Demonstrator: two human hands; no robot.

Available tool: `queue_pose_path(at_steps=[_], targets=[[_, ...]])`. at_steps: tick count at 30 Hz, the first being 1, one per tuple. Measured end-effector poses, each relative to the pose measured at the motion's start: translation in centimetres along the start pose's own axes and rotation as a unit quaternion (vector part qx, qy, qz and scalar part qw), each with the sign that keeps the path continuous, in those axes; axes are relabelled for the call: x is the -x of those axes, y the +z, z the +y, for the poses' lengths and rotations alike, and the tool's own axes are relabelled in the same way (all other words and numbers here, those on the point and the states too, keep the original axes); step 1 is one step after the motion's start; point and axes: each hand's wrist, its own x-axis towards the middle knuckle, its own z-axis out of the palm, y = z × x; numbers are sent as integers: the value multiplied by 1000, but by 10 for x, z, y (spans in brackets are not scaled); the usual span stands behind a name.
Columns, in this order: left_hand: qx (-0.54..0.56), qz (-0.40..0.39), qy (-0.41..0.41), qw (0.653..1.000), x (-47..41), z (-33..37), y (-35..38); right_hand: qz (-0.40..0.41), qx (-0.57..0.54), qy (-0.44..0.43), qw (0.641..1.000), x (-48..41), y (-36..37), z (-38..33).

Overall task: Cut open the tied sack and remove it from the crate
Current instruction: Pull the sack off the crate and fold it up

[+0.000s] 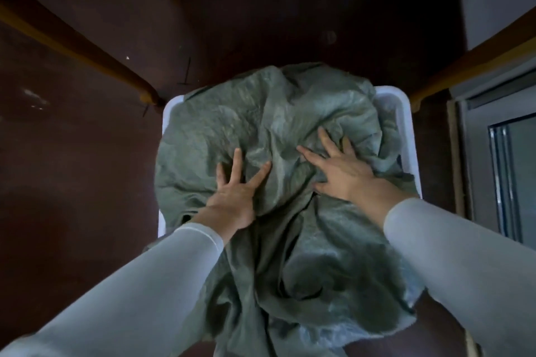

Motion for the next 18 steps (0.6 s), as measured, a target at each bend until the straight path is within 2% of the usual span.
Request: queue_pose_path(at_steps=[4,9,12,14,16,18], targets=[[-10,-18,0,1000,-38,-15,12,-55,-9,40,998,-36,24,13],[-30,-64,4,998,-83,-29,37,-77,3,60,995,-70,48,14],[-45,-59,7,997,-93,-35,47,-115,-29,71,990,-77,45,12],[-52,-45,8,998,-88,-37,45,-131,-43,84,987,-63,24,3],[-43,-18,3,999,-76,-39,39,-108,-24,91,990,-31,-1,-15],[-30,6,1,1000,-62,-40,33,-81,-2,55,995,13,-14,-38]])
